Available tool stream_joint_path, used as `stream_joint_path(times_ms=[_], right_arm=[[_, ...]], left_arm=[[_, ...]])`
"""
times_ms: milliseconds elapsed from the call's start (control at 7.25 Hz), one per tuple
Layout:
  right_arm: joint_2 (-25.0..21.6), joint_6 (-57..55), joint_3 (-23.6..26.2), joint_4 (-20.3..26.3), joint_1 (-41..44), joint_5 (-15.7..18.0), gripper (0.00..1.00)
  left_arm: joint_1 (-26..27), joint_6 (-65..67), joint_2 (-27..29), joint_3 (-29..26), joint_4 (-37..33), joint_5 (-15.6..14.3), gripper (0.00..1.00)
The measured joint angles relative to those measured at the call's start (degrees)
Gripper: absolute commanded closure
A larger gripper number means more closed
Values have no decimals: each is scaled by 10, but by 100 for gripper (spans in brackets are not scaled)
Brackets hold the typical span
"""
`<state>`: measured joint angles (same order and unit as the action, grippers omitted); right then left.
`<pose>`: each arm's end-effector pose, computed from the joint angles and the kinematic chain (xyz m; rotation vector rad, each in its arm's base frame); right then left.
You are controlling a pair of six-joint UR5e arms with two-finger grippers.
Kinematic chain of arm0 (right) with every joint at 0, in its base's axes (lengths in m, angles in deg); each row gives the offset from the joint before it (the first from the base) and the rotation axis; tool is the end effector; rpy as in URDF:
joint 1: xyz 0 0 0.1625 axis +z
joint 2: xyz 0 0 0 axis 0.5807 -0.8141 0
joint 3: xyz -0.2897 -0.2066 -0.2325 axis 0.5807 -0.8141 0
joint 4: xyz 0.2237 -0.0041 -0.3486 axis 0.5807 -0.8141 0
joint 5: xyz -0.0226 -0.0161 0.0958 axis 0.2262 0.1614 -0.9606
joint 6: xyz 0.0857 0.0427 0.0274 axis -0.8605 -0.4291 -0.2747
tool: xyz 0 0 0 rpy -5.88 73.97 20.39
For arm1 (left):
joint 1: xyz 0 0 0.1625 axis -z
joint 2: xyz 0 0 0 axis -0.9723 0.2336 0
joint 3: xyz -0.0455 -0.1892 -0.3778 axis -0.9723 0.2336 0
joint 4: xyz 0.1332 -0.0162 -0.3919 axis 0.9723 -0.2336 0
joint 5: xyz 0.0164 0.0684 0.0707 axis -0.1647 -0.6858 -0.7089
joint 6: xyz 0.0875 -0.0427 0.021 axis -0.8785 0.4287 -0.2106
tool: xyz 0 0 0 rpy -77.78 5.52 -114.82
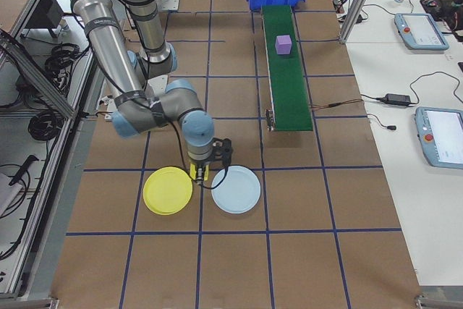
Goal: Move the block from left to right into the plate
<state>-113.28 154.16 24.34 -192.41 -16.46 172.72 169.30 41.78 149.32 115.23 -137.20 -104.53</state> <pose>-0.4388 -0.2898 0.2875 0.0686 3.0698 0.0790 -0.1610 -0.4614 0.5458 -0.2769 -3.0805 0.0948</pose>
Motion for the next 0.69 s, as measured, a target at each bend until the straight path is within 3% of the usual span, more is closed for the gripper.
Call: stream_joint_path(times_ms=[276,690], right_arm=[[2,30,38,-37,-74,-5,65],[17,32,52,-53,-102,-7,1]], left_arm=[[0,1,-1,0,-1,0,0],[0,1,-1,0,-1,0,0]])
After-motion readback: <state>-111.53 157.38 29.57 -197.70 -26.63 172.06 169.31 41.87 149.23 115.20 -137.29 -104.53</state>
